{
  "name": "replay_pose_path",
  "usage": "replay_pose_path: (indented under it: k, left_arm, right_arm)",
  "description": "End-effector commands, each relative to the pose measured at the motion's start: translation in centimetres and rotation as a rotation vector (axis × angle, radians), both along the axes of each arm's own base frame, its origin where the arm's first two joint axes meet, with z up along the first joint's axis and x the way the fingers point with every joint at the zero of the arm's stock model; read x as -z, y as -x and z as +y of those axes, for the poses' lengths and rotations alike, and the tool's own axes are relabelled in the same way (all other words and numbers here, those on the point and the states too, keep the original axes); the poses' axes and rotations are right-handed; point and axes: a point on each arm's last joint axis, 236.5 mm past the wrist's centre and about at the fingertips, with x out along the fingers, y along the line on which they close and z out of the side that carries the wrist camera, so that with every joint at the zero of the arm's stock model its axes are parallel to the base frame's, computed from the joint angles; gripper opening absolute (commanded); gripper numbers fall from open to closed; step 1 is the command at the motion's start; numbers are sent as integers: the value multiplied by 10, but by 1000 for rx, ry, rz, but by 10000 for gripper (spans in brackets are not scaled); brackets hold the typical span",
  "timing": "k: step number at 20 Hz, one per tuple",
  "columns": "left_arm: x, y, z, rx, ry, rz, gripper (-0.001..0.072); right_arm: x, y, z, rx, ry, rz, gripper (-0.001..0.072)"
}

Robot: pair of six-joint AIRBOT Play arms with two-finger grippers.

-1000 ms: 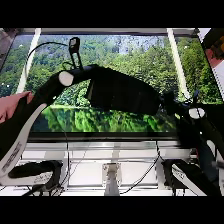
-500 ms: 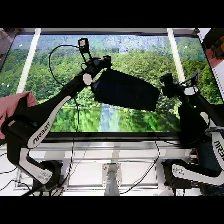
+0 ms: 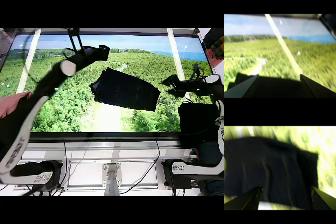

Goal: Fold the clothes and pants, and hang the long-sleeved shirts on hangers.

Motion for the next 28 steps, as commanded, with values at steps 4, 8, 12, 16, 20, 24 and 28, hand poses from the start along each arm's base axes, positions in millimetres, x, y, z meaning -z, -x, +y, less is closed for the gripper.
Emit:
replay_pose_path:
  k: [4,8,12,16,20,24,28]
  left_arm:
    - [-55,89,17,184,-99,14,556]
    - [-67,95,18,185,-87,-6,556]
    - [-72,99,11,203,-30,10,556]
    - [-70,99,10,203,-29,15,557]
    - [-70,98,10,203,-30,16,557]
    - [-70,98,10,203,-30,16,556]
    - [-70,98,10,203,-30,16,556]
  right_arm:
    - [25,39,20,-323,-108,166,691]
    - [56,33,10,-318,-58,204,691]
    - [68,20,14,-321,-55,200,691]
    - [86,22,37,-372,-68,244,690]
    - [94,16,54,-397,-45,229,673]
    - [92,15,57,-400,-49,224,215]
    - [76,23,55,-416,-52,230,18]
